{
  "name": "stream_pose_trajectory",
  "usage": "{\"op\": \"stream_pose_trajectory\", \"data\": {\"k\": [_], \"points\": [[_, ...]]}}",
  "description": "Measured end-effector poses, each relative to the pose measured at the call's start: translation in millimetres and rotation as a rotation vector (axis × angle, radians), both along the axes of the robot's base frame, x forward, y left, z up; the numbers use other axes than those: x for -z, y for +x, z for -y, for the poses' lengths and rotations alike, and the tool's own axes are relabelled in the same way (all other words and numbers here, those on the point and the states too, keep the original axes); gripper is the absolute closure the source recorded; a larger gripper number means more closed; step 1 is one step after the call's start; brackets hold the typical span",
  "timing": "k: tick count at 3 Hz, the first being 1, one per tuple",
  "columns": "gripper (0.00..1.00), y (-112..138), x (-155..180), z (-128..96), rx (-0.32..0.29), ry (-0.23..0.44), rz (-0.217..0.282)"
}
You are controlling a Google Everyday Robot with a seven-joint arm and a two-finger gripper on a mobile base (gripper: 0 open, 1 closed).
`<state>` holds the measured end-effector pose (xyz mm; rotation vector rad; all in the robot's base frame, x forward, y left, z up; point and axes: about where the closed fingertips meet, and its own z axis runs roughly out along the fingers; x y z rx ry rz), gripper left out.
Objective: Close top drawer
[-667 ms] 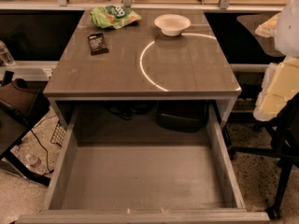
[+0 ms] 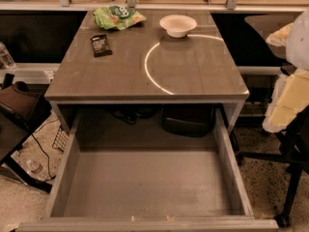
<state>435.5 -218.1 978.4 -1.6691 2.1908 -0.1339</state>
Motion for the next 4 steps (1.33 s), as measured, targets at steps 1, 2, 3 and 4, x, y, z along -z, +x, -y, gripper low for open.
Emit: {"op": "stream_pose_trajectory", "data": {"k": [1, 2, 3, 4], "points": [[0.0, -19.1, 26.6, 14.3, 0.01, 0.008, 0.005], [0.0, -63.4, 77.7, 38.2, 0.021, -0.012, -0.033], [0.16, -116.3, 131.3, 55.6, 0.059, -0.019, -0.108], [0.4, -162.7, 186.1, 59.5, 0.097, -0.02, -0.187]]}}
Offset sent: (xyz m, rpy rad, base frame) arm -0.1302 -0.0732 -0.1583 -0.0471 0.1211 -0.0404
